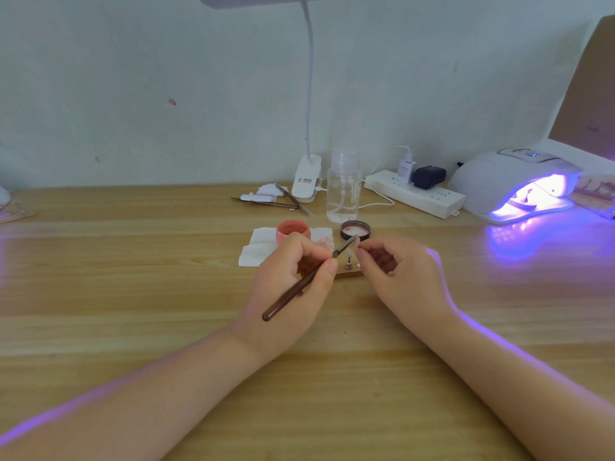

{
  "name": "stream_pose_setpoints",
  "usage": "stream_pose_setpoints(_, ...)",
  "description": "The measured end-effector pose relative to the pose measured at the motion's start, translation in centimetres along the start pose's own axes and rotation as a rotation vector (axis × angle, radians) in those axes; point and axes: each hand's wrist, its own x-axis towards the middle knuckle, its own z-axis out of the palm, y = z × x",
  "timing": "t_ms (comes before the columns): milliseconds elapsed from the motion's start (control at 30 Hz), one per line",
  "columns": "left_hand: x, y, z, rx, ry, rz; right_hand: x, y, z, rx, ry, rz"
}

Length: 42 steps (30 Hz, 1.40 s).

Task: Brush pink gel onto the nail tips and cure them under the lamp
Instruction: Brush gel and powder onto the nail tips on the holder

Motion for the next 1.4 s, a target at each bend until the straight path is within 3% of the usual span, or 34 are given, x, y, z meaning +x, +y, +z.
stream_pose_setpoints(200,0.0,0.1,-0.7,-0.001,-0.044,0.013,0.1,0.2,-0.2,0.013,0.008,0.053)
stream_pose_setpoints(400,3.4,1.4,-1.7,-0.119,0.124,-0.295,0.0,0.1,-0.1,0.028,-0.022,0.099)
stream_pose_setpoints(500,6.4,1.5,-3.4,-0.022,0.212,-0.373,0.0,0.2,0.0,0.019,-0.031,0.094)
stream_pose_setpoints(567,8.4,1.1,-4.9,0.127,0.182,-0.422,0.0,0.2,0.0,0.014,-0.032,0.090)
stream_pose_setpoints(667,11.2,0.4,-6.8,0.246,0.010,-0.555,0.0,0.3,0.1,0.017,-0.033,0.099)
stream_pose_setpoints(900,13.7,-1.2,-6.3,0.318,-0.214,-0.706,0.0,0.5,0.3,0.040,-0.026,0.089)
stream_pose_setpoints(1167,13.0,-3.0,-4.8,0.311,-0.257,-0.796,0.1,0.7,0.4,0.026,-0.043,0.082)
stream_pose_setpoints(1400,13.4,-3.2,-7.7,0.084,-0.085,-0.882,0.0,0.8,0.4,0.026,-0.034,0.068)
